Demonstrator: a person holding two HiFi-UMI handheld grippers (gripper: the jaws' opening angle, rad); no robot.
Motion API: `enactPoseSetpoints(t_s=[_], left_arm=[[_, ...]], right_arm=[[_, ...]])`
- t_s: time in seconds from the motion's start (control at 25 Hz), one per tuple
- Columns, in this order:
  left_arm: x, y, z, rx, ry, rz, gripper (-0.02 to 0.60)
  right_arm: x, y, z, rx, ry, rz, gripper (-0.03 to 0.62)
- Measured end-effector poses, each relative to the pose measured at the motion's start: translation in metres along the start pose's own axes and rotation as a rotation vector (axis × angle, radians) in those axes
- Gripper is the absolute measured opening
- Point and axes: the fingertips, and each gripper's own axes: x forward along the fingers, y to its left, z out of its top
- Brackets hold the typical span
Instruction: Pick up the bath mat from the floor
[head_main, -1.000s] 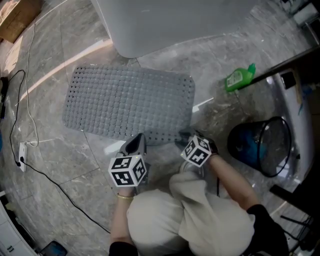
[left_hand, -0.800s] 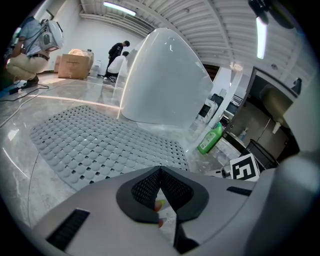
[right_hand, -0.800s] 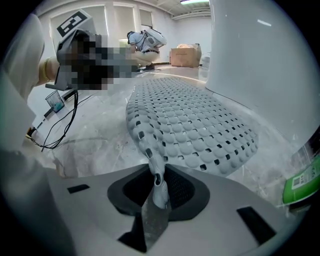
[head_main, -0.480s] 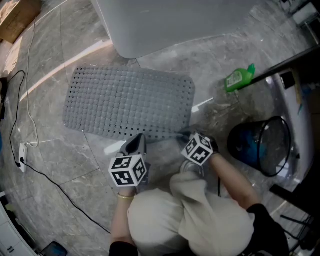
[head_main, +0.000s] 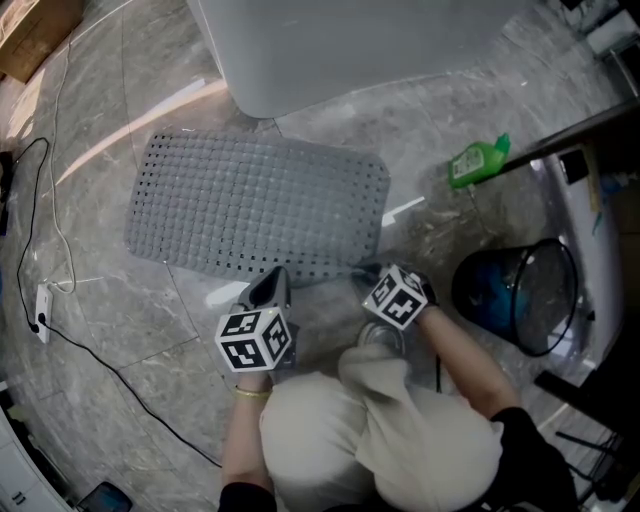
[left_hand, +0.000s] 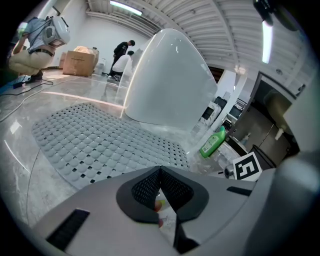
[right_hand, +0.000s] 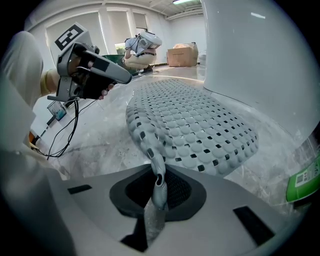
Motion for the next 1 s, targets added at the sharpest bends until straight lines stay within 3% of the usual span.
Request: enactPoseSetpoints(t_s=[0.68,1.0], left_arm=[[-0.021,0.001,0.044,-0.142,0.025,0.059,0.000],[-0.057,-0.029,0.081,-0.171,0.059,0.077,0.000]], right_arm=[[-0.040,-0.004,0.037,0.151,0.029,0.128,0.041],[-0.089,0.006,0.090,0.182,0.019,0.147,0.041]])
